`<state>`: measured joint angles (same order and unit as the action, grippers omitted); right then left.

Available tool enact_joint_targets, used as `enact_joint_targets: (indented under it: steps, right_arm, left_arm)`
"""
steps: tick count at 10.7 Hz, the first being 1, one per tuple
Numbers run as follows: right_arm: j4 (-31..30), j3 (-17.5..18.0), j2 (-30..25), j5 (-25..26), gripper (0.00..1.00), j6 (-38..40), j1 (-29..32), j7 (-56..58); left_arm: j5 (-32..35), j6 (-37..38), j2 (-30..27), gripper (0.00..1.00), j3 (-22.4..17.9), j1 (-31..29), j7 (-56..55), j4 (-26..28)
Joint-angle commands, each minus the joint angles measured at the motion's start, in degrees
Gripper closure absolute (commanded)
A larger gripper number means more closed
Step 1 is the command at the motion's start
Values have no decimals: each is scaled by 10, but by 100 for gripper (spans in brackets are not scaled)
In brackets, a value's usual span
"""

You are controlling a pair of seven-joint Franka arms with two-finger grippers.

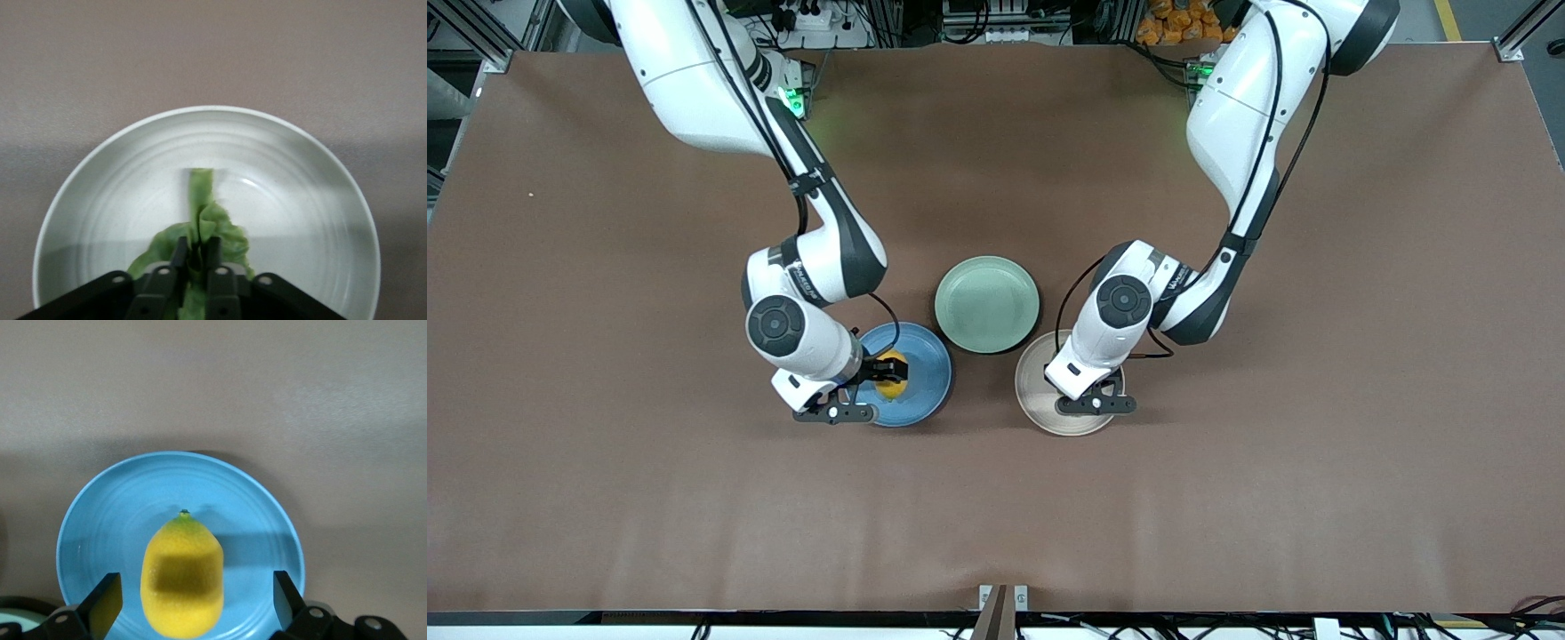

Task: Pick lemon and lettuce from blue and beige plates
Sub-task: 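Close the left gripper on lettuce while the right gripper lowers onto lemon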

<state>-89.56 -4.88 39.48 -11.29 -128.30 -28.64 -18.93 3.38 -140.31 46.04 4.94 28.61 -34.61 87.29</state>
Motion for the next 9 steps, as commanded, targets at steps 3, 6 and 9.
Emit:
enact_joint_targets:
  steps: [3,6,9]
  right_arm:
    - [-9,-4,22,-9,0,-45,-15,-8]
    - [-14,-5,26,-5,0,-48,-23,-8]
    - [-22,-5,28,-2,16,-48,-25,-7]
  left_arm:
    - [17,91,-65,100,-5,-4,-14,5]
    - [17,145,-106,100,-3,-31,1,5]
    - [14,173,-131,100,1,-59,37,5]
